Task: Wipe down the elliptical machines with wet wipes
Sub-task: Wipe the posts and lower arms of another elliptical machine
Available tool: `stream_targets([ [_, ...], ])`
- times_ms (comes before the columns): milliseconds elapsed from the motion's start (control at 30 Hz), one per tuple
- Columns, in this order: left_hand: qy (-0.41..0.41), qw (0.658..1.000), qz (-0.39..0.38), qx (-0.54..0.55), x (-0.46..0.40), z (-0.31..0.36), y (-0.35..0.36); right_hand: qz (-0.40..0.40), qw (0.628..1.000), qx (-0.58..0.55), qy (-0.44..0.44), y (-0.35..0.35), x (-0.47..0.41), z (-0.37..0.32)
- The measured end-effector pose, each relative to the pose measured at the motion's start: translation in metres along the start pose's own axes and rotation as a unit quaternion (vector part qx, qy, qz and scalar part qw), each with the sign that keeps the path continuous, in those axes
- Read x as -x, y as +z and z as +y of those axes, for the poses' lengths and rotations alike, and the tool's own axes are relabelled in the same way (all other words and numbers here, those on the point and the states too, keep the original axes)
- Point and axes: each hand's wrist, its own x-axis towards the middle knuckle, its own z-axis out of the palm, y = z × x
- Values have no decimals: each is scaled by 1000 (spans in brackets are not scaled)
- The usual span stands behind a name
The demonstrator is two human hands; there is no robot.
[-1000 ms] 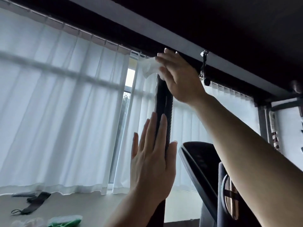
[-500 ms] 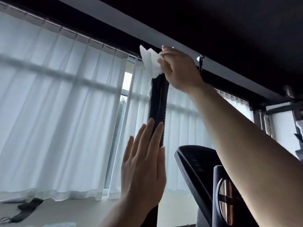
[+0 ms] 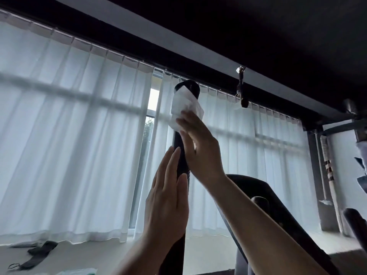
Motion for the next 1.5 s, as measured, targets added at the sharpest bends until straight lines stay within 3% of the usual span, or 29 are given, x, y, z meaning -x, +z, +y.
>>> stream_targets([
  [133,11,1000,-5,-11,1,1,0,-31,993,-84,74,-12,25,-15],
  [267,5,1000,7,-9,3,1,-1,79,980,-52,173,-21,-27,-6],
  [367,-3,1000,8,-6,4,1,-1,11,969,-72,237,-15,-71,2],
  [433,-16,1000,-12,-9,4,1,-1,-34,968,-80,236,-4,-74,3],
  [633,-61,993,-103,24,3,3,-4,-20,968,-78,239,2,-27,-13],
  [867,-120,981,-104,114,23,4,-7,-58,976,-118,176,-23,55,-46],
  [1000,-133,974,-115,142,34,7,-12,-101,959,-153,215,-39,96,-65],
  [1267,-111,970,-190,107,85,6,-44,-74,956,-92,268,-19,11,-51],
  [1500,-123,956,-233,130,129,5,-77,-39,972,-34,231,-14,103,-75],
])
